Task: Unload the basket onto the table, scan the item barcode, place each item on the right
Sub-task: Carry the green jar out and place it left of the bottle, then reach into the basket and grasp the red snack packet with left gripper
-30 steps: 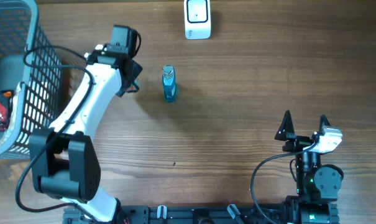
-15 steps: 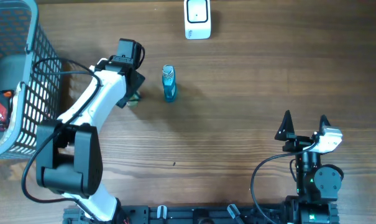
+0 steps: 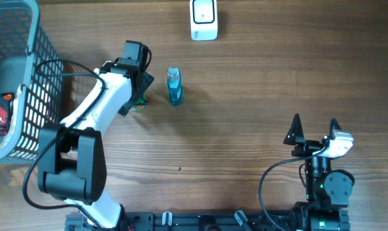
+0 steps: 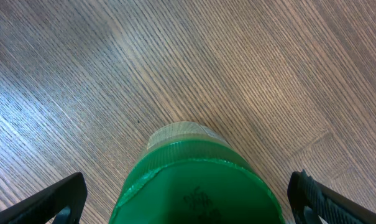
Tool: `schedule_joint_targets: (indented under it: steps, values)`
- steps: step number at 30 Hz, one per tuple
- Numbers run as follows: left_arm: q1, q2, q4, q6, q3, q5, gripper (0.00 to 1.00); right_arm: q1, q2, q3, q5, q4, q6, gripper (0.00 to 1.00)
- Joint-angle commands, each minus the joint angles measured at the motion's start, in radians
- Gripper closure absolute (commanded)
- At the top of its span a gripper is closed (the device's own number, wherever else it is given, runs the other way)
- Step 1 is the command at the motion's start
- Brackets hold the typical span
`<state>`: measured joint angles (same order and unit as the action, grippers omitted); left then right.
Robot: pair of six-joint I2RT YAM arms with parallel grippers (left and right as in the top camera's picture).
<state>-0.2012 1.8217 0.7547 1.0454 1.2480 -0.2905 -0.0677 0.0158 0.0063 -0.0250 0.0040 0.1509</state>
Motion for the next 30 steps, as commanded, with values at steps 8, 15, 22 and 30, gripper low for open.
schedule_joint_targets:
  steps: [8,15,22,30]
  values:
    - [-0.003,-0.204,0.074,-0.157,0.141,0.006,0.00,0.003,-0.002,-0.001,0.016,0.003,-0.019,0.00]
    - [0.035,-0.364,0.309,-0.355,0.533,0.016,0.00,0.003,-0.002,-0.001,0.016,0.003,-0.019,0.00]
    - [0.492,-0.369,0.455,-0.413,0.829,0.183,0.00,0.003,-0.002,-0.001,0.016,0.003,-0.019,0.00]
    - [0.818,-0.149,0.497,-0.409,0.827,0.235,0.00,0.003,-0.002,-0.001,0.016,0.003,-0.020,0.00]
